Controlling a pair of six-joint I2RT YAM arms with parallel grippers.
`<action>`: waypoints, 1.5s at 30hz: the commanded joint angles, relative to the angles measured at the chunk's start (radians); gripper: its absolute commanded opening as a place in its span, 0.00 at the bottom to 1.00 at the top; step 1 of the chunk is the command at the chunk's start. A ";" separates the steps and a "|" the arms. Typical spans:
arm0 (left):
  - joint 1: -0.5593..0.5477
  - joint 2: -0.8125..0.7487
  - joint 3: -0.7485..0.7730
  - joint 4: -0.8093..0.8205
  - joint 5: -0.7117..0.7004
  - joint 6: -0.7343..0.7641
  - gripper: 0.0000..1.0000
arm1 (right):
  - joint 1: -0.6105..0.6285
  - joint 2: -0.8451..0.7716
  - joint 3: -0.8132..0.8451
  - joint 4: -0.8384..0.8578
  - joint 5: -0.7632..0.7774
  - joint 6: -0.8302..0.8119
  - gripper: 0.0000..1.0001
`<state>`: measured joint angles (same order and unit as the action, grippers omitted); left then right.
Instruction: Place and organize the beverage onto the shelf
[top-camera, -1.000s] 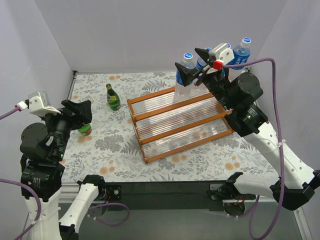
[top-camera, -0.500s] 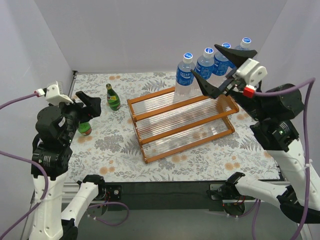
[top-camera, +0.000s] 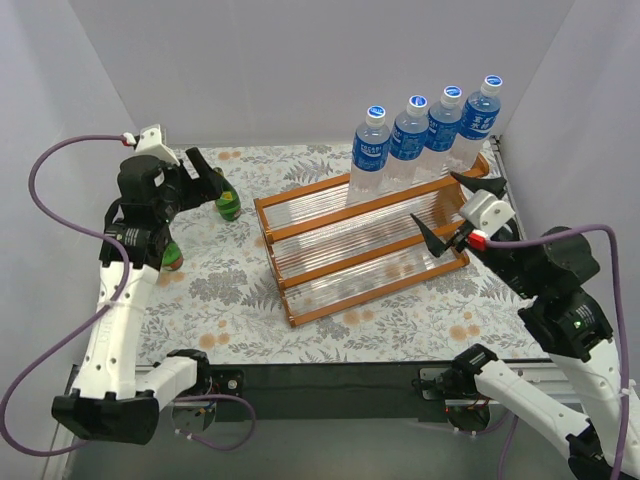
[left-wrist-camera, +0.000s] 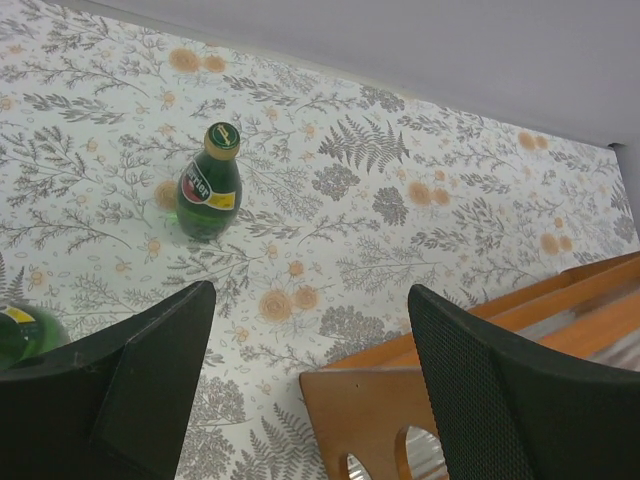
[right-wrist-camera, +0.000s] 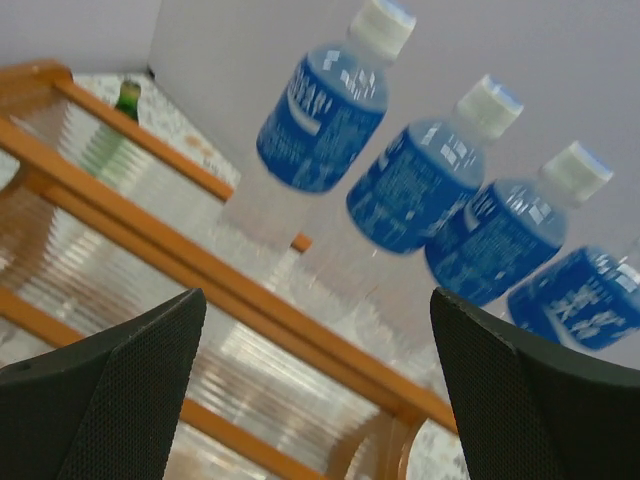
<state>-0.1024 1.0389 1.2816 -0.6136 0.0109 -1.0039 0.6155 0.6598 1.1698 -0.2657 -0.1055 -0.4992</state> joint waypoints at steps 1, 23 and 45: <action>0.091 0.061 -0.014 0.074 0.128 0.019 0.77 | -0.014 -0.011 -0.054 -0.134 0.101 0.050 0.98; 0.184 0.530 0.084 0.230 0.227 0.171 0.66 | -0.046 0.080 -0.191 -0.348 -0.095 0.157 0.96; 0.036 0.754 0.235 0.226 -0.052 0.314 0.59 | -0.178 0.181 -0.144 -0.311 -0.243 0.168 0.94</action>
<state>-0.0509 1.8030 1.4639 -0.3965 0.0208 -0.7162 0.4500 0.8387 0.9817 -0.6258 -0.3023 -0.3431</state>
